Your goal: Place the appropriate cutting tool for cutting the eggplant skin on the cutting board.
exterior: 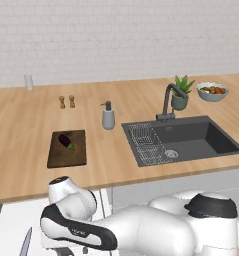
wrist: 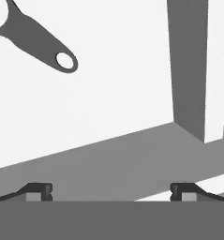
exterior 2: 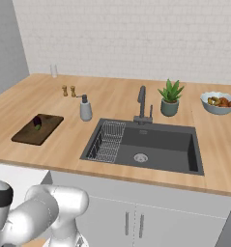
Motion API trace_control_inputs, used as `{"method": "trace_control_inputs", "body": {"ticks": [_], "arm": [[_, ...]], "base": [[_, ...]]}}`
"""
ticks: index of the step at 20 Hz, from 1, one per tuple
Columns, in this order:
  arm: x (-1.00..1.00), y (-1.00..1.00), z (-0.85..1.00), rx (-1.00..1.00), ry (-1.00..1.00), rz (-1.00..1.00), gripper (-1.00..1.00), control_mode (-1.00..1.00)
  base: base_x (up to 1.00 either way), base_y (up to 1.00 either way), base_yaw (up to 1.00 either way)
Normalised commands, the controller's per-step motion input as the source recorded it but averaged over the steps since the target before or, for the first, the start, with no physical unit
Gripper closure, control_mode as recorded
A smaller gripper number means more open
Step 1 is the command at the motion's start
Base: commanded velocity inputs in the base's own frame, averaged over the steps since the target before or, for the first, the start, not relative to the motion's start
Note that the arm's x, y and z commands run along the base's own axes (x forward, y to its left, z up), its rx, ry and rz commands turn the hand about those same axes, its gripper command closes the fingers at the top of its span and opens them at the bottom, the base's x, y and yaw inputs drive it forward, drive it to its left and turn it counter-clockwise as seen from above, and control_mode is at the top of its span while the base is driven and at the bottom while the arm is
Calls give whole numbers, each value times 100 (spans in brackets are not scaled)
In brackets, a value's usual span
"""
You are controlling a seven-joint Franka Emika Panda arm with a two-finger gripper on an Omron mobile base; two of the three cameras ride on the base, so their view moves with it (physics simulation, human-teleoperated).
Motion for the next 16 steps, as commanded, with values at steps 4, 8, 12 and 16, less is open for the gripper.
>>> {"method": "trace_control_inputs", "body": {"ticks": [4,8,12,16], "arm": [[44,32,3,-9,-34,17,-100,-100],[52,29,-3,-4,-1,16,-100,-100],[63,18,-5,-2,8,24,-100,-100],[24,15,-16,-2,11,29,-100,-100]], "base": [[0,0,0],[0,0,0],[0,0,0],[0,0,0]]}}
